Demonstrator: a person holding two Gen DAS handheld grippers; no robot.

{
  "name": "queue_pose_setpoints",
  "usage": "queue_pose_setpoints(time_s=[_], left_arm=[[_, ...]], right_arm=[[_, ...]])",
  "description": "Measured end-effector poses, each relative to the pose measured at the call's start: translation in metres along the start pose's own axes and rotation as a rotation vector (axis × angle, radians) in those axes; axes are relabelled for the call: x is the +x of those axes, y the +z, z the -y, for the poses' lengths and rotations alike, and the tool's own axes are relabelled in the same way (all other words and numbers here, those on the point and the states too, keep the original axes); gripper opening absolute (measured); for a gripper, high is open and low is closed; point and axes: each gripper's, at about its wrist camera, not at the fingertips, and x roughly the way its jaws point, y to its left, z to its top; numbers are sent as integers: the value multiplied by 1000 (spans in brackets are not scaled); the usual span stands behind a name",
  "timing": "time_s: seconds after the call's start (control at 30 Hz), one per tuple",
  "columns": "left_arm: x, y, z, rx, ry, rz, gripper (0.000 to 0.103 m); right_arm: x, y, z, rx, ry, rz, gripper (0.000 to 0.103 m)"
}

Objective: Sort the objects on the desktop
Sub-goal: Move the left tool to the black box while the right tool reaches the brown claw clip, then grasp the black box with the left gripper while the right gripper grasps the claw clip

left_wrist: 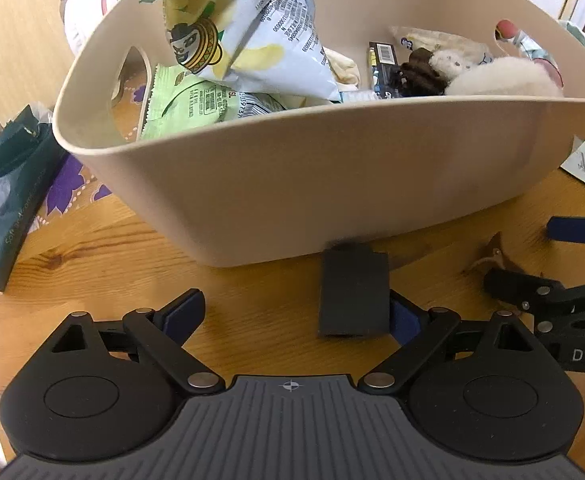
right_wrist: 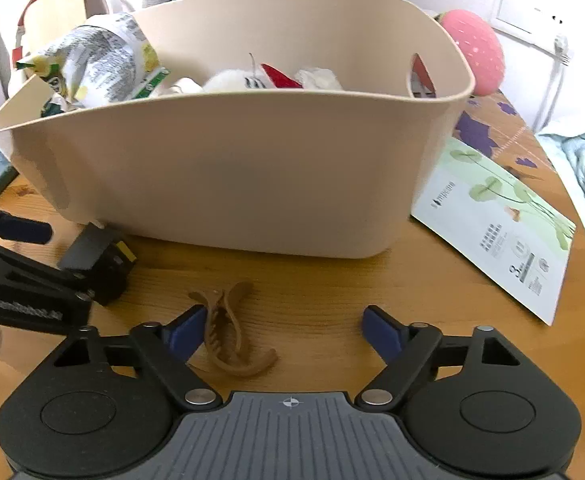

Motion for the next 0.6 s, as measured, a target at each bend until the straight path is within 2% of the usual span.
queue_pose_setpoints(time_s=[0.1, 0.17, 0.43, 0.5, 0.57, 0.6], left_arm=[[0, 0, 0, -13, -25, 14, 84], [-2, 1, 0, -26, -40, 22, 71], [-4, 1, 8, -22, -48, 25, 54], [-5, 1, 9, -21, -49, 25, 48], [-7, 1, 10, -18, -52, 26, 32], [-7, 0, 11, -17, -51, 23, 32]], right_arm=[[-1, -3, -4, -28, 3, 2, 78], [-1, -5, -7, -48, -5, 3, 71], [-6, -12, -8, -64, -8, 1, 44], [-8, -14, -9, -70, -3, -1, 40], [-9, -17, -9, -75, 5, -4, 37], [-10, -18, -10, -80, 5, -6, 36]])
